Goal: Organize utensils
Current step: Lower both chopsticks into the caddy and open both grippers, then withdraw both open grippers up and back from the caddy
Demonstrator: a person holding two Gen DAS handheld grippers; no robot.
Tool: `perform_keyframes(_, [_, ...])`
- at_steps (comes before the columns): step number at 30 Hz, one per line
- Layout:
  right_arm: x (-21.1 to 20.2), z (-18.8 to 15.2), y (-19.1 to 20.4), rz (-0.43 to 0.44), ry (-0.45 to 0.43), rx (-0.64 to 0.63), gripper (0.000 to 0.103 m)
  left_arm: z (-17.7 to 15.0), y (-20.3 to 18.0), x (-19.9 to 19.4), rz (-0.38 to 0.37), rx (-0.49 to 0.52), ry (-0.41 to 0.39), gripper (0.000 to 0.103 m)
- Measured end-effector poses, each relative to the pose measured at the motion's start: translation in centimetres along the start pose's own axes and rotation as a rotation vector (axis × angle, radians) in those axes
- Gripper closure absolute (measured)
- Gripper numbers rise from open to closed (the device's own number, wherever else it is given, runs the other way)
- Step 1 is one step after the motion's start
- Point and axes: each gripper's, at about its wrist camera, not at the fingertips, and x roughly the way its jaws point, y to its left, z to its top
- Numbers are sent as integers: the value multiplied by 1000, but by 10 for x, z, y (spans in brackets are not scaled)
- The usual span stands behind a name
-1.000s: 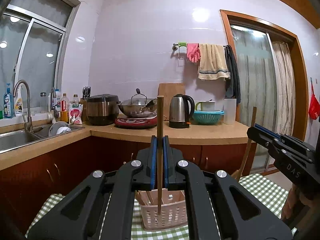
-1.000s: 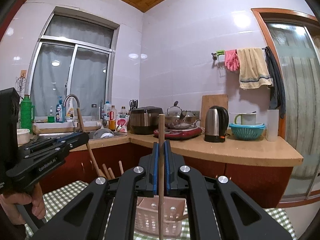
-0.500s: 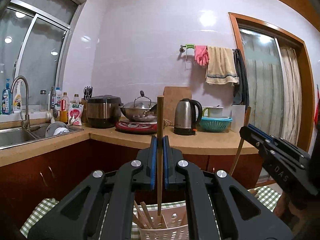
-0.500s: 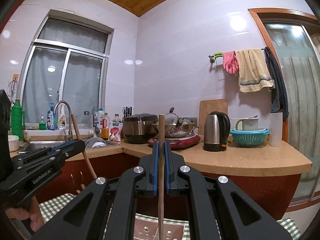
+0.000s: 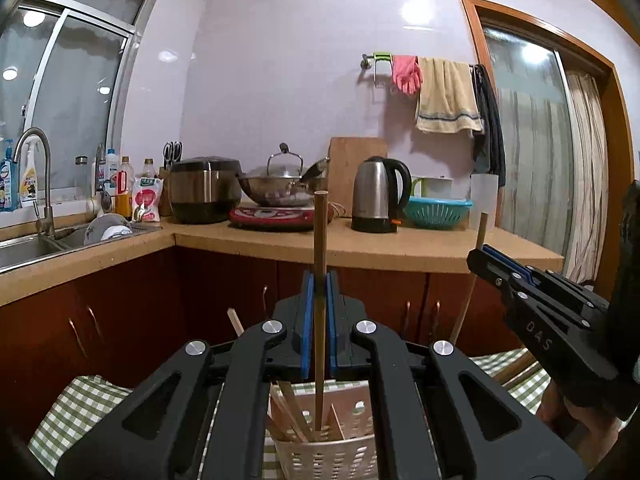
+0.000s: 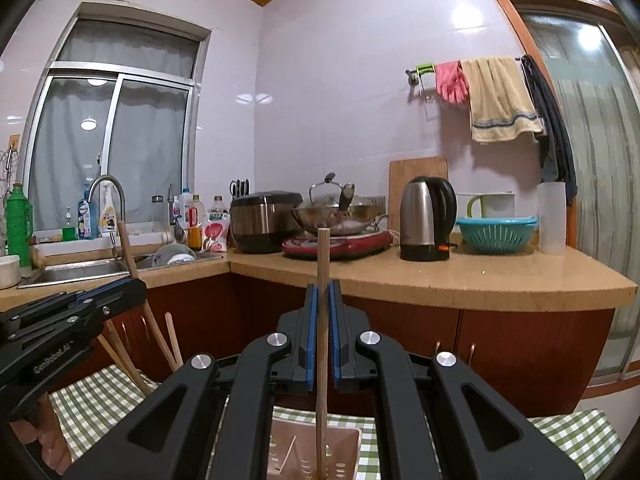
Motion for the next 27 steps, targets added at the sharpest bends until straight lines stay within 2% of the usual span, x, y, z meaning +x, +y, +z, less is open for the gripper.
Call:
perform_keyframes(6, [9, -12, 2, 1, 36, -2, 96, -13, 2, 11, 0, -4, 41, 96])
perform_keyframes(15, [10, -15, 7, -1, 69, -22, 96, -13, 3, 11, 4, -4, 36, 94])
perform_keyframes(16, [10, -16, 7, -3, 70, -24, 96, -13, 3, 11, 6, 0, 35, 93])
perform_keyframes(18, [8, -17, 8, -4, 73, -28, 96, -13, 3, 11, 6, -4, 38, 83])
perform_keyframes(19, [8, -17, 8, -3, 76, -29, 94, -14, 5, 11, 8, -10, 39, 72])
perform_keyframes(20, [8, -18, 9, -2, 79, -30, 88, -15, 5, 11, 10, -15, 40, 66])
perform_keyframes(23, [5, -17, 9, -11, 72, -35, 69, -17, 6, 10, 11, -16, 42, 62])
perform_keyframes(24, [4, -17, 9, -14, 69, -38, 66, -18, 5, 10, 11, -14, 43, 58])
perform_keyframes(26, [2, -16, 11, -19, 68, -44, 56, -18, 5, 9, 15, -16, 43, 45])
perform_keyframes(27, [1, -15, 11, -22, 69, -44, 53, -18, 5, 8, 17, -17, 41, 43])
